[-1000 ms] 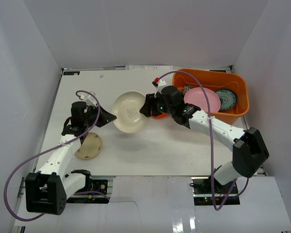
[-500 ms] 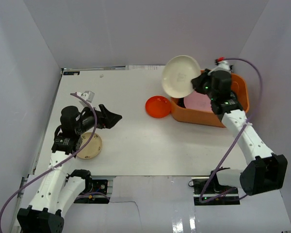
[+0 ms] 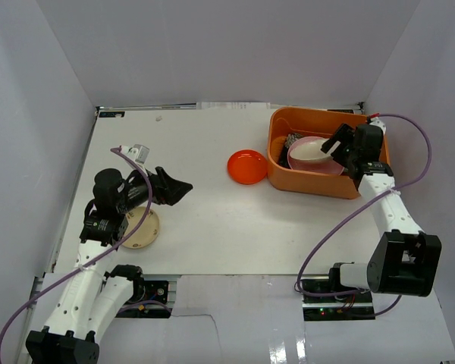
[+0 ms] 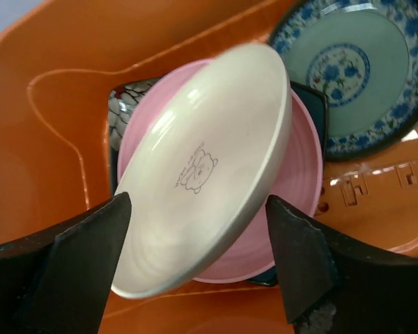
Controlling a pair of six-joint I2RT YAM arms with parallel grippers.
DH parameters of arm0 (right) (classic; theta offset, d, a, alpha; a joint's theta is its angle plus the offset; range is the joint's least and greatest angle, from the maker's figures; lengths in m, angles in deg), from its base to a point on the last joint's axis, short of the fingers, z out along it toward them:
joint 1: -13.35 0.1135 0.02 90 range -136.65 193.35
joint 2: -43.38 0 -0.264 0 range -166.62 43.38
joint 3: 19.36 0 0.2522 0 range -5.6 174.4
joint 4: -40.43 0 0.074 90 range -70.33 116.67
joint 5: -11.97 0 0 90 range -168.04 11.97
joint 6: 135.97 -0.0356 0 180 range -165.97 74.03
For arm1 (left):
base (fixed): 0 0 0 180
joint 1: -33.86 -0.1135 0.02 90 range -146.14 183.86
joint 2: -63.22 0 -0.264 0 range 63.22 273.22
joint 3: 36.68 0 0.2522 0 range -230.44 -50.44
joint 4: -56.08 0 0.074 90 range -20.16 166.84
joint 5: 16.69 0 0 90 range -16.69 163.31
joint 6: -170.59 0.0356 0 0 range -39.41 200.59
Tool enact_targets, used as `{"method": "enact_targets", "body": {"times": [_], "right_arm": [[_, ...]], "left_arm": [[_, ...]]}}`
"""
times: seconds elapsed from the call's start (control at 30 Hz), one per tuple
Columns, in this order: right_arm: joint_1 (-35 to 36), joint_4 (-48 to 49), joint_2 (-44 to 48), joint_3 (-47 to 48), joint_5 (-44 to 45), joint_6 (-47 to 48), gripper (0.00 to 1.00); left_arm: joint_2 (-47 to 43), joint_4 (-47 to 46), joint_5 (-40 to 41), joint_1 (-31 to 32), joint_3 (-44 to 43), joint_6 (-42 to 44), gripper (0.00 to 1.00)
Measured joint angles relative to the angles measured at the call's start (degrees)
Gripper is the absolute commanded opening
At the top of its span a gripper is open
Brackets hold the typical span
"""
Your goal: Place the plates into the plastic bin on the countertop
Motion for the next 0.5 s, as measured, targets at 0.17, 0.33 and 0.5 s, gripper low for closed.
{"method": "enact_targets", "body": {"times": [0.17, 0.33, 0.5], "right_arm": [[5.64, -1.51, 1.29, 4.74, 1.36, 2.84, 0.77], [27.98, -0.09, 2.01, 9.57, 3.50, 12.76, 0.61], [42.10, -2.08, -5.18, 13.09, 7.52, 20.92, 0.56]], "left_arm": [[0.00, 0.92, 1.51, 0.00, 0.00, 0.00, 0.98], [-0.28, 3.13, 6.91, 0.02, -0.17, 0.26, 0.98], [-2.19, 6.36, 17.88, 0.07, -1.42, 0.81, 0.98]]}}
